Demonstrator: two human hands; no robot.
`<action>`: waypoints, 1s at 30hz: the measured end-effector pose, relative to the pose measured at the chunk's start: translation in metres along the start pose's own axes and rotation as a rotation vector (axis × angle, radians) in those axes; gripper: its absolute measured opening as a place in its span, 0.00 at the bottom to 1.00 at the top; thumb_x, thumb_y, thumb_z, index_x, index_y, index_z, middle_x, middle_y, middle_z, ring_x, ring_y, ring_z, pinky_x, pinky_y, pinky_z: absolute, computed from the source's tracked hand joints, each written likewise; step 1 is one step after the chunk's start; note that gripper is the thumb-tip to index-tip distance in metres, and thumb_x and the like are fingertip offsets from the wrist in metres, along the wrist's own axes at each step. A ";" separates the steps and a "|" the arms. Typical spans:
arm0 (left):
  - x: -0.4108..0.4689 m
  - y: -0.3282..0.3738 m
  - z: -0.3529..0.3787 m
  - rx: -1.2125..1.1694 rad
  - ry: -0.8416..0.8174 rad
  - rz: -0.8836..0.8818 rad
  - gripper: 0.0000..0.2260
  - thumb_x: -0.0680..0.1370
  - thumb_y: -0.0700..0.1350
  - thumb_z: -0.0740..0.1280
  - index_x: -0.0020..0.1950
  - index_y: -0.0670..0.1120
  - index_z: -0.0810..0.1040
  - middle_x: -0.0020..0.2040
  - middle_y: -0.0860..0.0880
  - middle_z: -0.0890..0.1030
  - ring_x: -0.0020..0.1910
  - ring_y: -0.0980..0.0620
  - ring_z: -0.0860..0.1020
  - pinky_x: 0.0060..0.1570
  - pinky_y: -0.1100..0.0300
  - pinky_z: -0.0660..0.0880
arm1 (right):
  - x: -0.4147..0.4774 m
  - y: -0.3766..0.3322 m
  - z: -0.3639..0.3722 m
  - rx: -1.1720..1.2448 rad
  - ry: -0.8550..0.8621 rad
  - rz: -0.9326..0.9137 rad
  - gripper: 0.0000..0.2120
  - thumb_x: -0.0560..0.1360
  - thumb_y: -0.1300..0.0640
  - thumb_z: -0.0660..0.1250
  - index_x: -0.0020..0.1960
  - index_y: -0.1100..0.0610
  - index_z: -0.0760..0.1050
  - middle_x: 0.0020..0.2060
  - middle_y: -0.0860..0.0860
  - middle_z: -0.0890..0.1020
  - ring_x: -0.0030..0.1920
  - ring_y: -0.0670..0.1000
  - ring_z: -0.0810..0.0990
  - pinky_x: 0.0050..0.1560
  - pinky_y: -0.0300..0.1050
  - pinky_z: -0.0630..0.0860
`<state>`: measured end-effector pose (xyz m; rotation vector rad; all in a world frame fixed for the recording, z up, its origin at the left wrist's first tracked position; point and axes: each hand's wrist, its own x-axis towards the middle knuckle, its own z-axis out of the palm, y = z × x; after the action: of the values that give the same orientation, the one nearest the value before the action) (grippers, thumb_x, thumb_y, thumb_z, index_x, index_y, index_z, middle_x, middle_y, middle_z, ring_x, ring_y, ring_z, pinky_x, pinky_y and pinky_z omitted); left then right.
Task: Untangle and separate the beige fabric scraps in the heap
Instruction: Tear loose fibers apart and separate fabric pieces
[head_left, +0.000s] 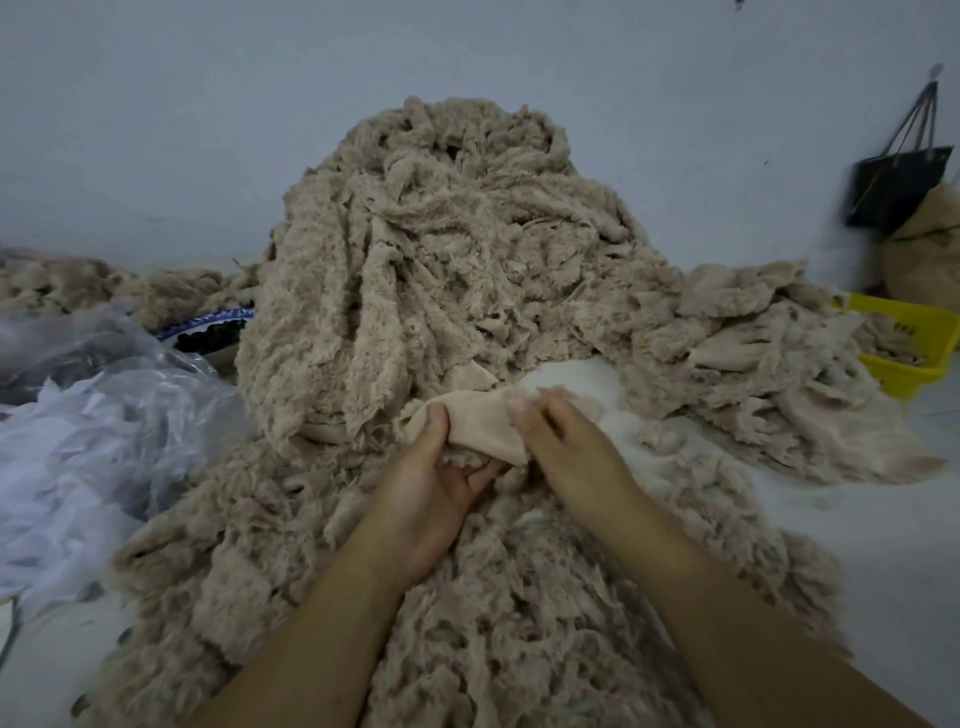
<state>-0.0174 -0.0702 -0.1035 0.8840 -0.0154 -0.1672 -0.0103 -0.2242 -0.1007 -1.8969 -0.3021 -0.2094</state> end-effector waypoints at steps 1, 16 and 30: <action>-0.001 0.000 0.000 0.035 -0.001 -0.001 0.20 0.83 0.53 0.57 0.66 0.41 0.76 0.57 0.42 0.84 0.51 0.47 0.84 0.44 0.56 0.82 | 0.000 0.000 0.002 -0.043 -0.029 -0.018 0.19 0.77 0.34 0.58 0.38 0.48 0.66 0.29 0.36 0.74 0.29 0.38 0.72 0.31 0.30 0.68; 0.001 0.014 0.006 -0.213 0.290 0.036 0.17 0.85 0.51 0.56 0.61 0.40 0.76 0.48 0.40 0.86 0.42 0.48 0.86 0.32 0.59 0.82 | 0.004 -0.001 -0.008 0.095 -0.015 0.021 0.19 0.71 0.28 0.62 0.52 0.40 0.74 0.51 0.40 0.79 0.45 0.30 0.78 0.40 0.28 0.74; 0.003 0.045 0.020 -0.356 0.387 0.113 0.17 0.86 0.49 0.56 0.66 0.40 0.74 0.57 0.40 0.83 0.51 0.45 0.84 0.42 0.51 0.84 | 0.006 0.000 -0.012 0.313 0.036 0.068 0.20 0.75 0.35 0.59 0.36 0.46 0.78 0.29 0.44 0.76 0.38 0.47 0.77 0.48 0.49 0.76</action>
<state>-0.0102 -0.0579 -0.0559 0.5467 0.3164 0.1069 -0.0043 -0.2349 -0.0949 -1.5893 -0.2308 -0.1416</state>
